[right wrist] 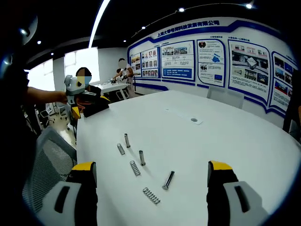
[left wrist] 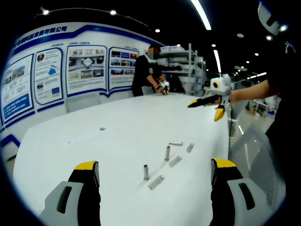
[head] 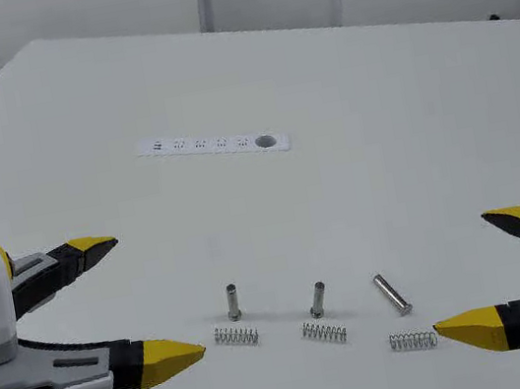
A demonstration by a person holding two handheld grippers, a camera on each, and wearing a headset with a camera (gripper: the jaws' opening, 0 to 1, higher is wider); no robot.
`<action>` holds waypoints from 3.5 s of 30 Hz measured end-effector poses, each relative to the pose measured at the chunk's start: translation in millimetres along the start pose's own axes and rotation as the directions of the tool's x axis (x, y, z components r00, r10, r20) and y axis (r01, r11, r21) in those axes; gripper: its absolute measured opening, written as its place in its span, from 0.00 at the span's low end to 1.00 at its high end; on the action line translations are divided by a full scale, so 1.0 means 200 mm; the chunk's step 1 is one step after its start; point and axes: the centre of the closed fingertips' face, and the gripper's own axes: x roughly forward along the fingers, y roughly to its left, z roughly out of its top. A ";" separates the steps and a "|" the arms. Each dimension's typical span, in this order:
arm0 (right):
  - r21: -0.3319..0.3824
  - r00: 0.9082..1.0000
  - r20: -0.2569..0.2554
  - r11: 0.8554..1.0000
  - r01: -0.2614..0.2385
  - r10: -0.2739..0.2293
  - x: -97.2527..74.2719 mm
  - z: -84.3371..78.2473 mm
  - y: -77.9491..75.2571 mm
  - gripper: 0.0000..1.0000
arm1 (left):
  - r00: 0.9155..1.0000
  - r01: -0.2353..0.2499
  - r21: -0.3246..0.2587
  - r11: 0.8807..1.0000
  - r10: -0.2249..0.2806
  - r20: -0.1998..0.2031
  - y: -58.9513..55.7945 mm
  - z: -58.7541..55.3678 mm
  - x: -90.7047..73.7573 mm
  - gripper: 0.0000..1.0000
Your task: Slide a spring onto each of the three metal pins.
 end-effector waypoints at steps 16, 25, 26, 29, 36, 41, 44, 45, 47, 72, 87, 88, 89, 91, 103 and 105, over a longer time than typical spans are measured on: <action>-0.007 0.999 -0.014 1.000 0.028 -0.028 -0.01 0.00 -0.01 0.99 | 1.000 0.019 -0.008 1.000 -0.019 -0.002 -0.02 -0.02 -0.01 1.00; -0.013 0.998 -0.018 0.998 0.065 -0.065 0.03 0.02 -0.06 0.97 | 1.000 0.012 -0.025 1.000 -0.012 -0.009 -0.02 -0.06 -0.02 1.00; 0.001 0.998 -0.008 0.998 0.064 -0.064 0.05 0.03 -0.07 0.97 | 1.000 0.009 -0.028 1.000 -0.009 -0.006 -0.02 -0.06 -0.02 1.00; 0.014 0.999 -0.011 0.999 0.049 -0.049 0.08 0.04 -0.08 0.94 | 1.000 0.000 -0.028 1.000 0.000 -0.003 -0.01 -0.07 -0.02 1.00; -0.014 0.995 -0.095 1.000 0.011 -0.013 0.17 -0.04 -0.07 0.88 | 1.000 -0.012 -0.042 0.999 0.012 0.004 0.01 -0.08 -0.01 1.00; -0.013 0.993 -0.121 1.000 0.017 -0.018 0.22 -0.10 -0.09 0.82 | 1.000 -0.002 -0.044 0.999 0.001 -0.009 0.00 -0.10 0.01 1.00; 0.002 0.991 -0.128 1.000 0.027 -0.026 0.25 -0.12 -0.12 0.77 | 1.000 0.003 -0.053 0.999 -0.003 -0.007 -0.01 -0.10 0.02 1.00; 0.003 0.991 -0.128 1.000 0.030 -0.030 0.25 -0.13 -0.12 0.76 | 1.000 0.002 -0.053 0.999 -0.003 -0.010 -0.01 -0.11 0.02 1.00; 0.008 0.989 -0.145 0.999 0.037 -0.035 0.27 -0.15 -0.14 0.72 | 1.000 0.001 -0.051 0.999 -0.002 -0.021 0.00 -0.13 0.03 1.00; 0.139 0.945 -0.301 0.975 0.175 -0.126 0.54 -0.38 -0.29 0.24 | 0.999 -0.009 -0.086 0.996 0.005 -0.043 0.02 -0.18 0.02 1.00; 0.126 0.909 -0.395 0.973 0.194 -0.130 0.62 -0.48 -0.26 0.18 | 0.999 -0.007 -0.099 0.995 0.002 -0.052 0.02 -0.19 0.03 1.00; 0.125 0.908 -0.398 0.972 0.198 -0.133 0.62 -0.48 -0.27 0.18 | 0.999 -0.008 -0.099 0.995 0.003 -0.052 0.02 -0.19 0.03 1.00; 0.124 0.905 -0.402 0.971 0.206 -0.141 0.62 -0.48 -0.27 0.18 | 0.999 -0.009 -0.100 0.995 0.004 -0.052 0.02 -0.19 0.03 1.00; 0.133 0.901 -0.411 0.968 0.213 -0.142 0.63 -0.49 -0.28 0.16 | 0.999 -0.006 -0.102 0.995 0.001 -0.048 0.02 -0.19 0.03 1.00; 0.102 0.862 -0.479 0.965 0.241 -0.165 0.63 -0.57 -0.27 0.15 | 0.999 0.004 -0.092 0.996 -0.008 -0.045 0.01 -0.17 0.04 1.00; 0.098 0.867 -0.467 0.964 0.248 -0.175 0.64 -0.56 -0.27 0.14 | 0.999 0.005 -0.091 0.996 -0.009 -0.044 0.01 -0.16 0.05 1.00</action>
